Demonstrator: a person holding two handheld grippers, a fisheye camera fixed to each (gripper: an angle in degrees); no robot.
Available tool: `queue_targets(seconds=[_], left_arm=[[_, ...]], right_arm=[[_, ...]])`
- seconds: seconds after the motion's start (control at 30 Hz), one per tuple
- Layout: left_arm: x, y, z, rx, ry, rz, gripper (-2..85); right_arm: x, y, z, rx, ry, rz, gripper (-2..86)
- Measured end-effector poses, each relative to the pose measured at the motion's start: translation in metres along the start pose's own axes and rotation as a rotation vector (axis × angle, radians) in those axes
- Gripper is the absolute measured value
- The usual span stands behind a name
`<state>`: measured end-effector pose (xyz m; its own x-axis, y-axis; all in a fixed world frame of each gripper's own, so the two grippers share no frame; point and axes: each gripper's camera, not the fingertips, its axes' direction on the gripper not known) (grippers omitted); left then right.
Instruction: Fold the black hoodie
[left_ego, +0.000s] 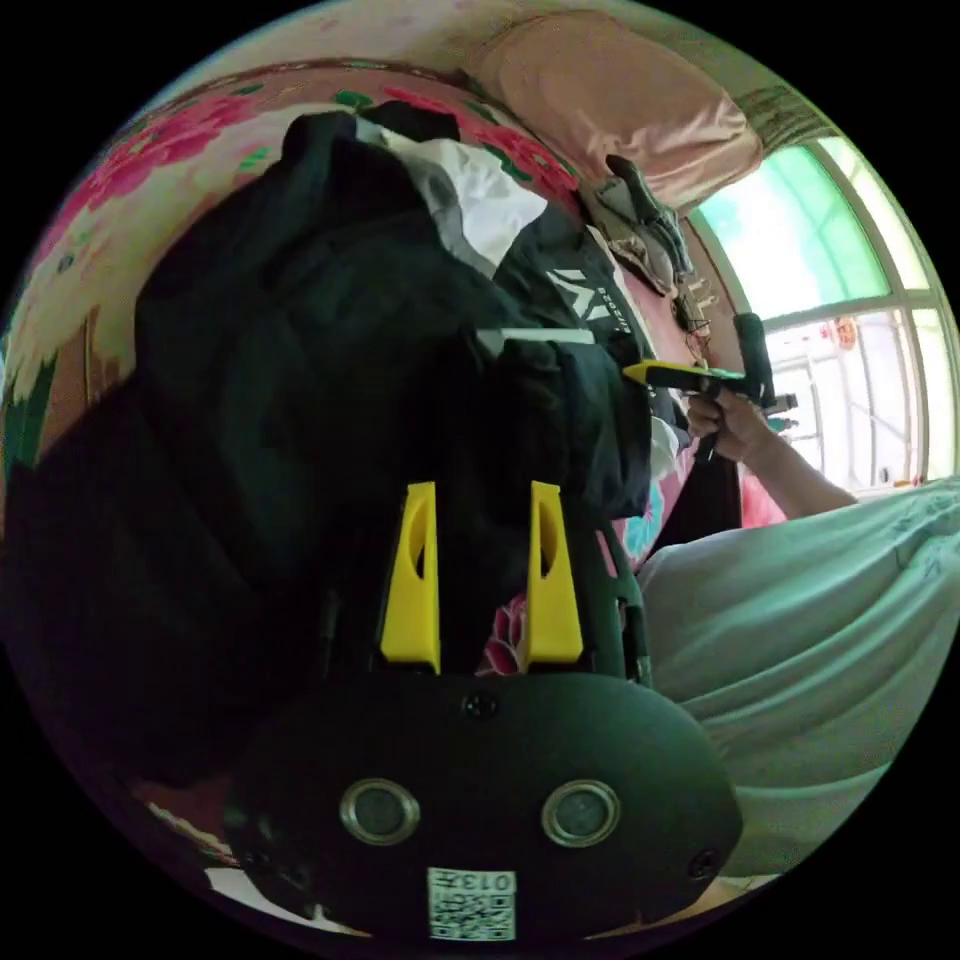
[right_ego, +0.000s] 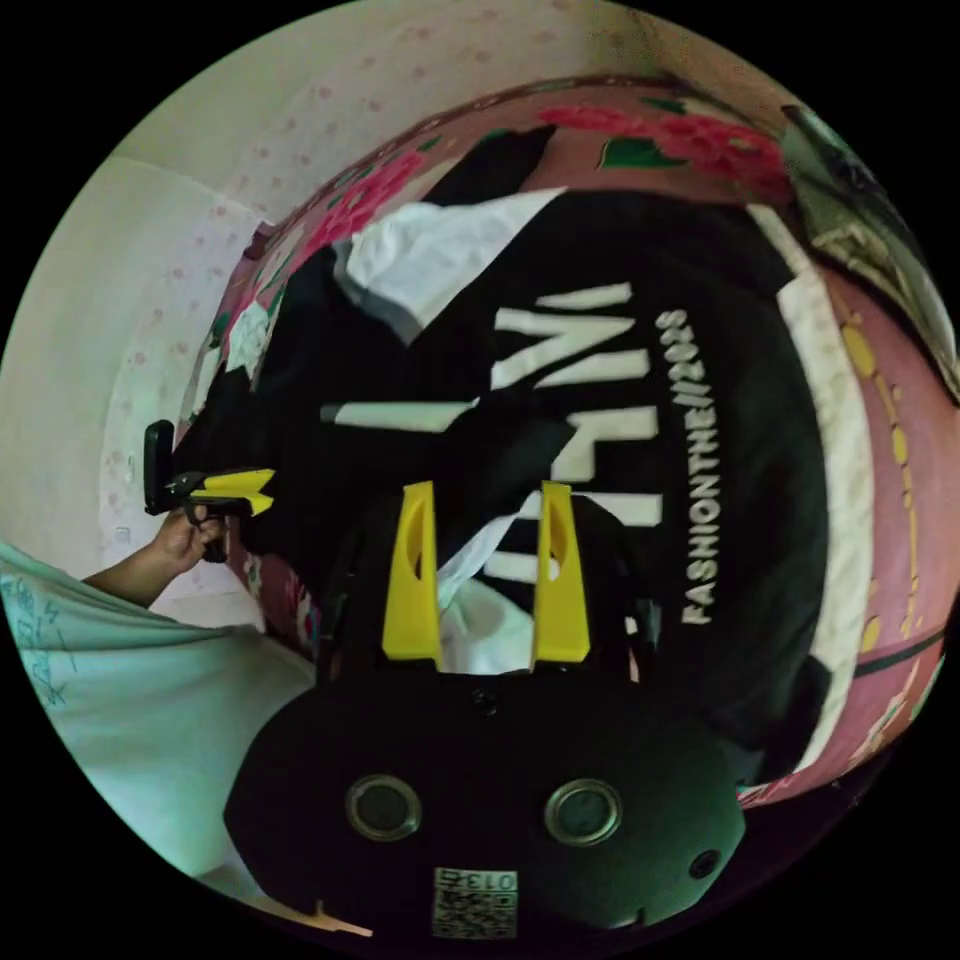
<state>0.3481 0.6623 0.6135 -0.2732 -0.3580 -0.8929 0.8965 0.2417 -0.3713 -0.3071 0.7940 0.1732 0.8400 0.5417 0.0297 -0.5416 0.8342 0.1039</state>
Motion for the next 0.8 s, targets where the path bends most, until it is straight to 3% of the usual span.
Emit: queue_targets(seconds=[0.13, 0.33, 0.47, 0.57, 0.8], left_arm=[[-0.017, 0.043, 0.003, 0.020, 0.156, -0.123, 9.7], [0.023, 0.070, -0.027, -0.068, -0.062, 0.159, 12.9], [0.030, 0.092, -0.035, -0.082, -0.093, 0.198, 12.0], [0.028, 0.103, -0.049, -0.010, -0.002, 0.131, 12.4], [0.086, 0.111, -0.058, -0.061, -0.012, 0.325, 14.7]], right_arm=[[-0.028, 0.029, 0.010, -0.060, 0.016, -0.006, 4.0], [-0.081, 0.087, -0.075, 0.169, 0.121, -0.175, 2.5], [-0.102, 0.150, -0.119, 0.355, 0.107, -0.205, 1.8], [-0.106, 0.199, -0.117, 0.316, 0.128, -0.129, 1.3], [-0.124, 0.285, -0.064, 0.069, 0.109, -0.073, 0.2]])
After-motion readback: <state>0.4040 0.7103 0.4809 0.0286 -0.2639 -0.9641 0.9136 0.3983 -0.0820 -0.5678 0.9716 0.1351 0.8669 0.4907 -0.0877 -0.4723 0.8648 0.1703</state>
